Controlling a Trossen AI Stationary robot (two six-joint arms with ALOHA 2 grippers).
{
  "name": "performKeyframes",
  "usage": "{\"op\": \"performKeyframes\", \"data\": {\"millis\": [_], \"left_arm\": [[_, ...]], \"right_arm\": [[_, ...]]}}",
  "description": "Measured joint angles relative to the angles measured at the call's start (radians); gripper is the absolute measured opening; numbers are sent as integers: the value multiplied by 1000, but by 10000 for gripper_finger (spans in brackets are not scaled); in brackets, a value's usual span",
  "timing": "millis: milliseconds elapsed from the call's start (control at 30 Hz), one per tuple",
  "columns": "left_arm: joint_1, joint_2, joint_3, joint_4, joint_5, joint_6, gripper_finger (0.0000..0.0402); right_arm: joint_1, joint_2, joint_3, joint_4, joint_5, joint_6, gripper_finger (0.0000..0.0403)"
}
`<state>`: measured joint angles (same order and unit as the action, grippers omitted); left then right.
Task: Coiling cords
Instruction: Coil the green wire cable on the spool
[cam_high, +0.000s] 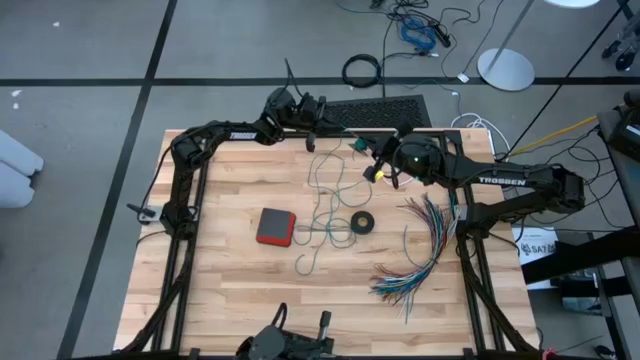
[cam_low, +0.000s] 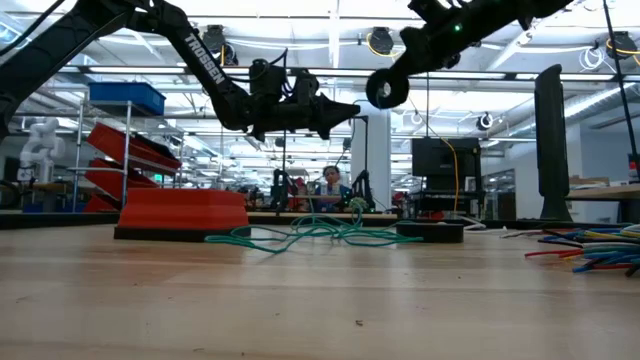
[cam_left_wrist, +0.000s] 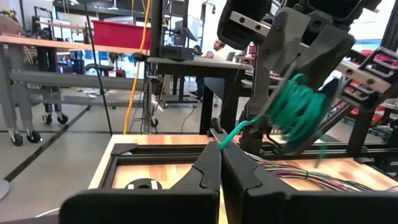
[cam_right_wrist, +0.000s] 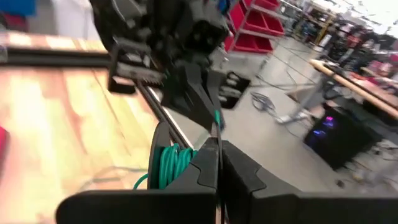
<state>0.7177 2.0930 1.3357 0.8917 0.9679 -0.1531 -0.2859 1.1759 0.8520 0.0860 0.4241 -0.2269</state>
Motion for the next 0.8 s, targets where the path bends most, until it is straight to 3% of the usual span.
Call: {"op": "performKeyframes", "data": {"millis": [500, 800], "left_arm": [[-18, 0, 0, -22, 12, -83, 0], [-62, 0, 0, -20, 19, -223, 0]], "right_arm": [[-15, 81, 0, -82, 137, -121, 0], [-20, 239, 0, 205, 363, -222, 0]]}}
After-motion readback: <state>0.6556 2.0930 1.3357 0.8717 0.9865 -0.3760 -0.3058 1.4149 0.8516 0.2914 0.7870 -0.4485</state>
